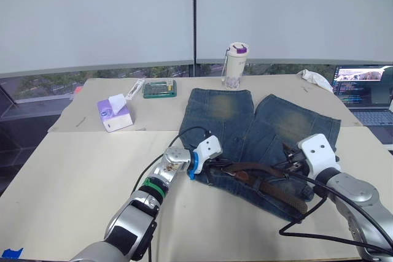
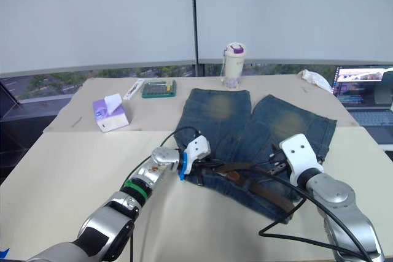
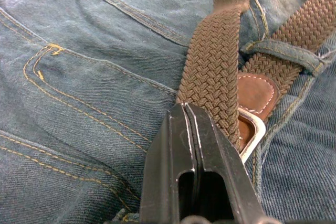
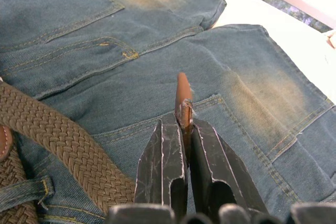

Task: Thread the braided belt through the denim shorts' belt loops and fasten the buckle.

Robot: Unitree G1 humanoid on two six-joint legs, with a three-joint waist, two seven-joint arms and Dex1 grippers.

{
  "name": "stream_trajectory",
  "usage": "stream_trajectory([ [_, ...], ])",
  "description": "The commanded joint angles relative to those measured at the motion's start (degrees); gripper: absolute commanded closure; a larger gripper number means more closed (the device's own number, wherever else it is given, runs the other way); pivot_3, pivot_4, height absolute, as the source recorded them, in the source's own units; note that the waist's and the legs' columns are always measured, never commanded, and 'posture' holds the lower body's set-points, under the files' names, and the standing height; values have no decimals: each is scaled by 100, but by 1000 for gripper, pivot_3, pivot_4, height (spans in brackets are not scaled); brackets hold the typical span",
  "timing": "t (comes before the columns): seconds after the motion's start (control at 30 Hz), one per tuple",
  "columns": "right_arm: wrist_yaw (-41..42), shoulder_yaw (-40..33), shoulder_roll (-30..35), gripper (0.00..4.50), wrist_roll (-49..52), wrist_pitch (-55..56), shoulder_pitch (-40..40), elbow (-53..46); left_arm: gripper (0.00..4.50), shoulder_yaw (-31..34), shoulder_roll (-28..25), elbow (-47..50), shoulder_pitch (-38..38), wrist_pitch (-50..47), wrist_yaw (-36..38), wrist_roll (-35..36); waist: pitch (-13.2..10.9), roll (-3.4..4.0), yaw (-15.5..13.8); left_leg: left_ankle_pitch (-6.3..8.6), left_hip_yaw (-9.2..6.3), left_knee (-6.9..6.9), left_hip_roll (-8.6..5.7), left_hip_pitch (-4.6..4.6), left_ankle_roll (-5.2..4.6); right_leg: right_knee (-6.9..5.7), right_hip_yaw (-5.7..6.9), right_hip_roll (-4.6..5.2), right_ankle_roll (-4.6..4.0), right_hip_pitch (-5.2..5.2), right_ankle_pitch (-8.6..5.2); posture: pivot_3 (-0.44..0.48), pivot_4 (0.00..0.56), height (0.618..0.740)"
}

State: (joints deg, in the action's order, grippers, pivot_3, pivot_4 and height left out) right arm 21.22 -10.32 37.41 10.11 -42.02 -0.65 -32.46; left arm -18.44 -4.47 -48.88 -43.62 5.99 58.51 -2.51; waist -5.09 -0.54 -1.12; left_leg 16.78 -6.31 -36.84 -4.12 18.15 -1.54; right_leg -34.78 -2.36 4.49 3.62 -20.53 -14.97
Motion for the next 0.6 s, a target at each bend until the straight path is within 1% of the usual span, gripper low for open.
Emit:
stream_trajectory([
  [0.03, 18, -190, 82, 4500, -34, -25, 85, -253, 4497, -891, -102, -1209, 555, -548, 216, -949, 6, -6, 1, 5, -2, 0, 0, -2, 1, 1, 0, 0, 11, 18, -9, 0, 150, 740],
  [0.13, 20, -182, 86, 4500, -30, -38, 118, -257, 4497, -915, -86, -1279, 529, -610, 180, -992, 21, -21, 12, 21, -5, 0, 2, -22, -3, 3, -1, 5, 26, 32, -34, 0, 150, 740],
  [0.27, 19, -143, 83, 4500, -32, -45, 186, -242, 4497, -991, -97, -1347, 530, -530, 106, -1084, 40, -32, 8, 22, -8, 0, 3, -25, -2, 2, -2, 7, 29, 32, -36, 0, 150, 740],
  [0.33, 22, -137, 83, 4500, -36, -40, 203, -227, 4497, -1010, -166, -1266, 578, -52, -5, -1143, 48, -40, 7, 22, -10, 0, 3, -26, -2, 2, -2, 10, 29, 32, -36, 0, 150, 740],
  [0.4, 24, -132, 81, 4500, -39, -34, 211, -220, 4497, -900, -199, -1181, 629, 455, -59, -1053, 49, -41, 8, 23, -12, 0, 4, -26, -1, 2, -3, 16, 29, 31, -36, 0, 150, 740],
  [0.5, 24, -143, 73, 4500, -28, -51, 225, -244, 4497, -329, -96, -1050, 672, 1040, -87, -444, 49, -39, 15, 23, -12, 0, 4, -9, -1, 1, -6, 27, 27, 27, -36, 0, 150, 740],
  [0.53, 25, -146, 71, 4500, -27, -50, 220, -248, 4497, 153, 27, -893, 642, 908, -59, 84, 48, -39, 17, 22, -12, 0, 3, -8, -1, -1, -7, 27, 26, 16, -35, 0, 150, 740],
  [0.6, 23, -152, 66, 4500, -27, -50, 209, -253, 4497, 779, 173, -638, 598, 619, 90, 792, 46, -37, 25, 21, -10, -2, -2, 22, -2, -14, -8, 32, -24, -35, -5, 0, 150, 740],
])
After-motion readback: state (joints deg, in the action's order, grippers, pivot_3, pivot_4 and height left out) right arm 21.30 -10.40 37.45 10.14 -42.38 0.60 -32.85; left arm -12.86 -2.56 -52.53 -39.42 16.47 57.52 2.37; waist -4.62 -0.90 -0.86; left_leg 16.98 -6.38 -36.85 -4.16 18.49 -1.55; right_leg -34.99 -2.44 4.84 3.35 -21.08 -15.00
